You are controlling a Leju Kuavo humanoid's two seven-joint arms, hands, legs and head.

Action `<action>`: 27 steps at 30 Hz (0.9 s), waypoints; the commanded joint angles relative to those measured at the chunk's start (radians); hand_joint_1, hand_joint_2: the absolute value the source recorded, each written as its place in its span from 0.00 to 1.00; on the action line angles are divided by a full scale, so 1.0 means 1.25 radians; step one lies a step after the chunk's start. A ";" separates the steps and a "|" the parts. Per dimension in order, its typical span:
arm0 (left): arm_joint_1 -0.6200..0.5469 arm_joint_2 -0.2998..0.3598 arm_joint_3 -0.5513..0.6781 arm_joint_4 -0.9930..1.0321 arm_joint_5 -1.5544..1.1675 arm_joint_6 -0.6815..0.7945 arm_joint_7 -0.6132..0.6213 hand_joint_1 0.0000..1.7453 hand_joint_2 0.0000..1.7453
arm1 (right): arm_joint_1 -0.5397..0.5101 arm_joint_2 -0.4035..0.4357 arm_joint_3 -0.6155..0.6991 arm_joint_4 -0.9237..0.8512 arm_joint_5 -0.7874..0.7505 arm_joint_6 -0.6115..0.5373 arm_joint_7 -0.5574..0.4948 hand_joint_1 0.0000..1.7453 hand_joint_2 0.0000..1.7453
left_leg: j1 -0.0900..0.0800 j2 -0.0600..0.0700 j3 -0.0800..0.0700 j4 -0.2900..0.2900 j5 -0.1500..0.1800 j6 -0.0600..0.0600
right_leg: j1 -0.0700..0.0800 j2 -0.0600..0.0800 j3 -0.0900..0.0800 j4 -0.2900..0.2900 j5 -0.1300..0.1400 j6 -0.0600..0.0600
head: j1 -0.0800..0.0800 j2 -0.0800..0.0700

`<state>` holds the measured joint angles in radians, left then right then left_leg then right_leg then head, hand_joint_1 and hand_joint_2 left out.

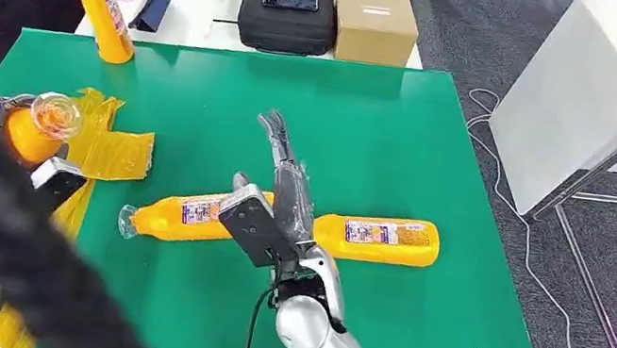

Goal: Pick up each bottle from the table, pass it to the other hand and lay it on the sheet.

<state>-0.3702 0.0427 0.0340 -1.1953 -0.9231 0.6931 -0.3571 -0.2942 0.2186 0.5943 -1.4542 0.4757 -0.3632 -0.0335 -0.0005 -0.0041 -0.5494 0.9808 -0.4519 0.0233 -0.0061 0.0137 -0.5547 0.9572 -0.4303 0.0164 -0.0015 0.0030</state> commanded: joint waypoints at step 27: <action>-0.038 0.031 -0.085 0.370 -0.381 0.004 0.005 1.00 1.00 | -0.044 -0.109 0.107 0.079 -0.102 -0.049 -0.042 0.00 0.00 | 0.001 0.000 0.001 -0.001 0.000 -0.001 | 0.001 -0.001 0.002 -0.001 0.000 0.000 | 0.000 0.000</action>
<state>-0.3691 0.0614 -0.0316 -0.8236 -1.3931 0.6973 -0.3544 -0.3059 0.1194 0.6916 -1.4115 0.3536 -0.4204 -0.0836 -0.0004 -0.0043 -0.5499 0.9807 -0.4520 0.0232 -0.0059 0.0135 -0.5546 0.9572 -0.4303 0.0164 -0.0015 0.0031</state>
